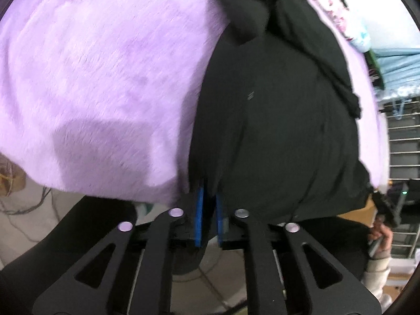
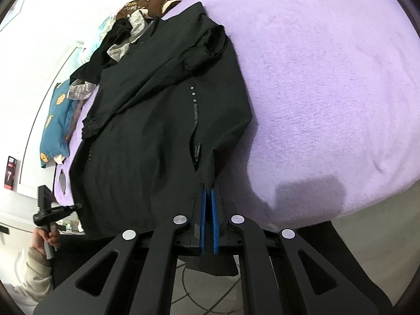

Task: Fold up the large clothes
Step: 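Lift the held edge with both grippers and fold it across the jacket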

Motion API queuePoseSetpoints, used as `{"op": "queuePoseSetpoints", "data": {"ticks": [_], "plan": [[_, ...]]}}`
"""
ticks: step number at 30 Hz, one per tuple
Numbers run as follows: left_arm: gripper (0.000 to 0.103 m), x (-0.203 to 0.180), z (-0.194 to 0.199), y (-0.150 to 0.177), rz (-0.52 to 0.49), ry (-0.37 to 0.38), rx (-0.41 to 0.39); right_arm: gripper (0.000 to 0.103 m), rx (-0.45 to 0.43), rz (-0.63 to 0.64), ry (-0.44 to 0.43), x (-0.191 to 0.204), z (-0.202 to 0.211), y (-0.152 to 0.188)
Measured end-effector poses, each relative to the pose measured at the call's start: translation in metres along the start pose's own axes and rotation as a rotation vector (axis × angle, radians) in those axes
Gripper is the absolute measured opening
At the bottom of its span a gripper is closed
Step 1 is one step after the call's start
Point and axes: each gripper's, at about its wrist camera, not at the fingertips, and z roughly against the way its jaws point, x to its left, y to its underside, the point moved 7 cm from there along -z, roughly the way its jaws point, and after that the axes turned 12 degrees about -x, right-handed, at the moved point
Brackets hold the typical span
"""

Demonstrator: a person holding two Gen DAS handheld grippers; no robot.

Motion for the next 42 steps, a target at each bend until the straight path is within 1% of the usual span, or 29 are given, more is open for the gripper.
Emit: {"op": "queuePoseSetpoints", "data": {"ticks": [1,3,6,8,10,12,13,14,15,16,18,19,21,24,26,30,33,38,39,41,42], "plan": [[0.041,0.003,-0.002,0.002,-0.004,-0.015,0.005,0.004,0.000,-0.001,-0.006,0.001,-0.001,0.000],[0.065,0.006,-0.006,0.007,-0.025,-0.050,0.016,0.004,0.001,-0.003,-0.013,0.004,-0.002,-0.001],[0.066,0.007,-0.010,0.012,-0.060,-0.051,0.026,0.004,-0.001,-0.003,-0.027,0.008,-0.003,-0.002],[0.066,0.011,-0.016,0.019,-0.054,-0.053,0.053,0.004,0.000,0.001,-0.037,0.011,-0.004,-0.003],[0.065,0.009,-0.023,0.028,-0.045,-0.038,0.098,0.004,0.002,0.006,-0.042,0.014,-0.006,-0.004],[0.063,0.005,-0.028,0.035,-0.071,-0.029,0.126,0.004,0.003,0.010,-0.042,0.015,-0.006,-0.005],[0.058,0.000,-0.030,0.038,-0.087,-0.021,0.136,0.004,0.004,0.009,-0.041,0.015,-0.006,-0.005],[0.052,-0.001,-0.030,0.039,-0.089,-0.011,0.141,0.004,0.006,0.006,-0.041,0.014,-0.007,-0.005],[0.036,-0.003,-0.031,0.040,-0.086,0.001,0.151,0.004,0.007,0.005,-0.041,0.013,-0.006,-0.005],[0.028,-0.003,-0.033,0.042,-0.087,-0.004,0.161,0.004,0.008,0.006,-0.039,0.013,-0.007,-0.005],[0.017,-0.002,-0.035,0.045,-0.109,-0.037,0.174,0.004,0.012,0.007,-0.037,0.012,-0.007,-0.004],[0.012,-0.002,-0.036,0.046,-0.108,-0.039,0.176,0.004,0.014,0.006,-0.034,0.012,-0.007,-0.004],[0.007,-0.001,-0.036,0.046,-0.097,-0.039,0.177,0.004,0.017,0.005,-0.030,0.011,-0.008,-0.003],[0.004,-0.002,-0.036,0.046,-0.076,-0.033,0.172,0.004,0.019,0.009,-0.024,0.011,-0.009,-0.003],[0.003,-0.007,-0.033,0.043,-0.085,-0.018,0.162,0.004,0.019,0.011,-0.021,0.013,-0.009,-0.004],[0.003,-0.021,-0.023,0.037,-0.099,0.024,0.127,0.004,0.018,0.022,-0.024,0.017,-0.010,-0.004],[0.003,-0.028,-0.014,0.032,-0.080,0.033,0.092,0.004,0.015,0.041,-0.027,0.020,-0.009,-0.006],[0.003,-0.042,0.003,0.017,-0.059,0.113,0.034,0.004,-0.004,0.059,-0.037,0.026,-0.003,-0.014],[0.003,-0.044,0.006,0.014,-0.044,0.131,0.024,0.004,-0.004,0.063,-0.048,0.027,-0.002,-0.014],[0.003,-0.051,0.016,0.002,0.001,0.191,0.002,0.004,-0.011,0.066,-0.065,0.031,0.002,-0.018],[0.003,-0.055,0.020,-0.003,0.004,0.206,-0.011,0.004,-0.019,0.063,-0.074,0.032,0.005,-0.021]]}}
